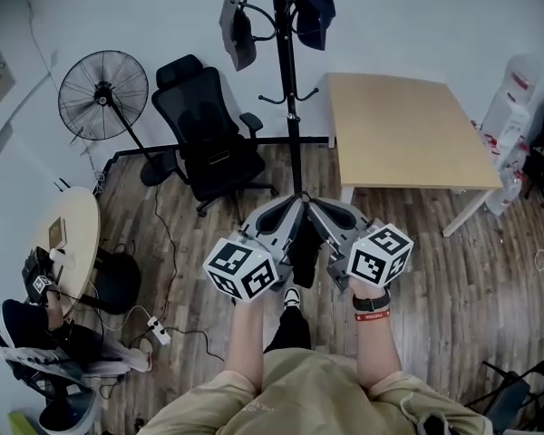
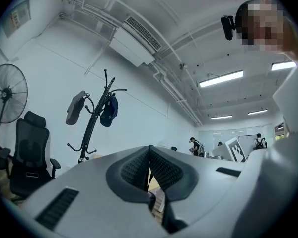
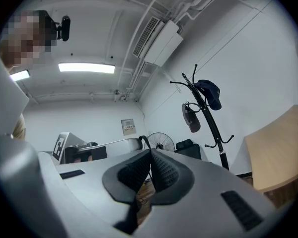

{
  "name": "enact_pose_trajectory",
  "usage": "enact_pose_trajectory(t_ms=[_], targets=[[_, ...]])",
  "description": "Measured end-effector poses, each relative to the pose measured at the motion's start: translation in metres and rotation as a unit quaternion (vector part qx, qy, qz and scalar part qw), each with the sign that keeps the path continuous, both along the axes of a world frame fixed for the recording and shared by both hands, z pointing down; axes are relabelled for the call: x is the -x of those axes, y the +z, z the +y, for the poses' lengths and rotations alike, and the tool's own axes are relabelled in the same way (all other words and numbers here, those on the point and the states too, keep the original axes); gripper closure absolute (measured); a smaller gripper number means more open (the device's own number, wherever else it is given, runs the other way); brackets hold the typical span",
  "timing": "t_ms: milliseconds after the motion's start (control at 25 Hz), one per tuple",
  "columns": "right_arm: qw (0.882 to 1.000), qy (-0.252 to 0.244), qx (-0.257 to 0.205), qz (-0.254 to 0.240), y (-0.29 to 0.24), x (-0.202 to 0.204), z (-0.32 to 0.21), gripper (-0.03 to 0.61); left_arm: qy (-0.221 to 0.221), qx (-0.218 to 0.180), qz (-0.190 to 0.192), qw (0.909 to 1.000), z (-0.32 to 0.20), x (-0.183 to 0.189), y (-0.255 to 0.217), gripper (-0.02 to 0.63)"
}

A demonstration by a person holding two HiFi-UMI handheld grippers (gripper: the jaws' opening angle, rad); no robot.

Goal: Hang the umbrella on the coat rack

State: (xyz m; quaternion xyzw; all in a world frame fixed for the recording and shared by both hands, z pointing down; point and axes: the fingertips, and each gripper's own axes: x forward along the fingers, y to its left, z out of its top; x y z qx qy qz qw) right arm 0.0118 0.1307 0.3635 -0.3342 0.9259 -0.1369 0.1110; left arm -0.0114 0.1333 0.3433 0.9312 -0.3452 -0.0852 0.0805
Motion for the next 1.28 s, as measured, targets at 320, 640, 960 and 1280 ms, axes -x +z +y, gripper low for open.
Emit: enact_pose_trajectory(t_ms=[320, 640, 960, 1280], targets=[[1.000, 0.006, -0.010, 0.005, -0.023, 0.014, -0.099, 0.561, 0.011, -0.006, 0.011, 0.9999, -0.097, 0.017, -0.020, 0.589], [0.999, 0.027, -0.012, 0.017, -0.039, 0.020, -0.191, 0.561, 0.032, -0.013, 0.009, 0.9994, -0.191, 0.023, -0.036, 0.589], [0.998, 0.051, 0.012, 0.029, -0.019, 0.010, -0.283, 0.561, 0.059, 0.010, 0.013, 0.9981, -0.285, 0.013, -0.017, 0.589], [0.996, 0.058, 0.061, 0.028, 0.030, -0.003, -0.360, 0.561, 0.059, 0.056, -0.002, 0.9967, -0.363, 0.005, 0.033, 0.589]])
